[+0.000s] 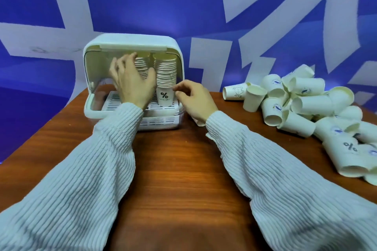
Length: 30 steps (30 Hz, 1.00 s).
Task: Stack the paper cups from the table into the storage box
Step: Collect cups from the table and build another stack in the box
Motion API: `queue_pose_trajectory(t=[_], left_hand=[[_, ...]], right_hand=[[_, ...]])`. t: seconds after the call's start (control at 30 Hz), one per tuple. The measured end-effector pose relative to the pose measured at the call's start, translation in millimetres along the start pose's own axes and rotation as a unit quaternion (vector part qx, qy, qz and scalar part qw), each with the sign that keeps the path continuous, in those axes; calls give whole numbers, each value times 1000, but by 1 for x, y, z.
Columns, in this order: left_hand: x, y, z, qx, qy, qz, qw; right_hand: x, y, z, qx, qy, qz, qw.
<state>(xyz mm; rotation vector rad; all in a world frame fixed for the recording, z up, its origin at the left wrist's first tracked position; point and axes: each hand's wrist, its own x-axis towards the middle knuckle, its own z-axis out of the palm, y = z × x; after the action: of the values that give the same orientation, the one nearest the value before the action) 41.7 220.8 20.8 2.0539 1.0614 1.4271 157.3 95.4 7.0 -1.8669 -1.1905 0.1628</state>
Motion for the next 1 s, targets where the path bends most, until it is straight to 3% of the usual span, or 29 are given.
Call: queue_pose_trajectory(t=[0.1, 0.23, 0.43, 0.6, 0.8, 0.93, 1.0], left_hand=[[-34, 26, 8, -36, 14, 105, 994], [-82, 55, 23, -126, -69, 150, 978], [-145, 42, 41, -162, -129, 109, 972], [-148, 30, 48, -147, -164, 40, 975], [-145, 46, 63, -212, -207, -51, 954], [-144, 65, 88, -260, -239, -147, 924], [-148, 65, 98, -271, -239, -165, 918]], right_hand=[[-18, 9, -24, -35, 23, 19, 999], [-41, 36, -45, -70, 44, 78, 994], [-57, 59, -32, -84, 26, 153, 984], [-57, 64, -13, -57, 92, 193, 975], [-73, 76, -31, 154, 197, 207, 946], [-93, 90, -58, 205, 100, 165, 960], [-99, 99, -76, 115, 101, 158, 976]])
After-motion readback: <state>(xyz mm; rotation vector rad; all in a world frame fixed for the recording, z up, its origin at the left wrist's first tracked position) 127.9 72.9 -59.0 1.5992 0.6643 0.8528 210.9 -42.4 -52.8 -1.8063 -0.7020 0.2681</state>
